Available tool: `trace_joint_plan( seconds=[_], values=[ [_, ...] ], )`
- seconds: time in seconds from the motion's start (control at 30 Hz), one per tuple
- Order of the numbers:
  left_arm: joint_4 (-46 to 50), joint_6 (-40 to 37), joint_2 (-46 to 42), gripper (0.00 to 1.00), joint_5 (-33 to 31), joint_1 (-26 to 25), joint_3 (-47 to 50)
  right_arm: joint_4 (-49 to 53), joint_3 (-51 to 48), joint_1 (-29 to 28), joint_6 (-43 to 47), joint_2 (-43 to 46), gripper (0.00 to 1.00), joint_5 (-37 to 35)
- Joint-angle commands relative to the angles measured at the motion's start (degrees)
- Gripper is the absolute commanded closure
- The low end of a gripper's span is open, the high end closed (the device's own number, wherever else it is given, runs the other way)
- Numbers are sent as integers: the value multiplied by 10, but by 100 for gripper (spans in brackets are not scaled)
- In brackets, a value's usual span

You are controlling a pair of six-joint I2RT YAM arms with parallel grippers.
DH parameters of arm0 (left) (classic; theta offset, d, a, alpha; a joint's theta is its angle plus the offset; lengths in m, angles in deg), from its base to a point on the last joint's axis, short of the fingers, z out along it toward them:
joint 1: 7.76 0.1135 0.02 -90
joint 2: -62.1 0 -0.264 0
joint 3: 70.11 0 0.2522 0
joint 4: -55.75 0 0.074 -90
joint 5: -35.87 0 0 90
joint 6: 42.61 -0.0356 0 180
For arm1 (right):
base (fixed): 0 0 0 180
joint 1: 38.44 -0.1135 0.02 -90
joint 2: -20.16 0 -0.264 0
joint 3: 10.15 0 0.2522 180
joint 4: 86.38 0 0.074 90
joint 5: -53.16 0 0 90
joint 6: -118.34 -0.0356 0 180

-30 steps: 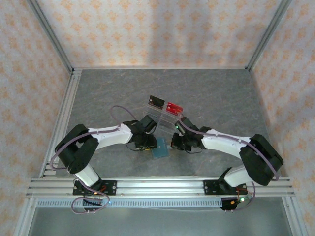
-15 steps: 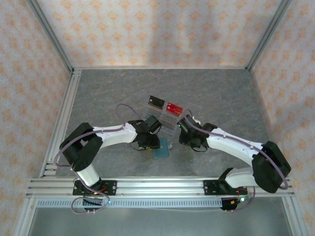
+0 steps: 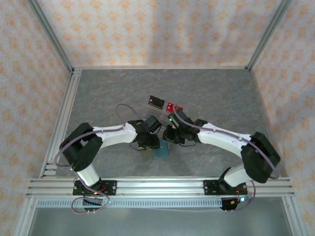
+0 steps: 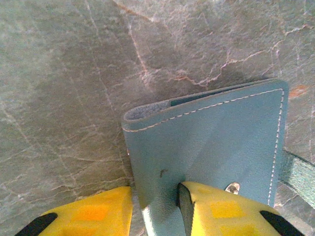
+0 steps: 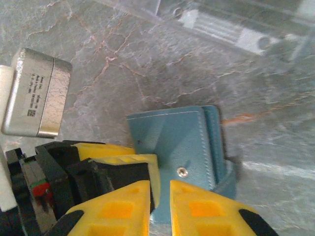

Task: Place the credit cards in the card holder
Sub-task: Open the button at the bottom-center of the table.

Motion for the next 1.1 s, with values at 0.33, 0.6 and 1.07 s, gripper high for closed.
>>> trace_joint_plan(
  seconds=[0.33, 0.6, 1.07],
  values=[
    [-1, -6, 4, 67, -7, -12, 28, 6, -13, -3, -34, -48, 81, -34],
    [-3, -6, 7, 67, -6, -11, 31, 56, -13, -7, 11, -50, 72, -38],
    [1, -12, -4, 67, -8, -12, 40, 12, 32, -11, -51, 0, 85, 31]
  ],
)
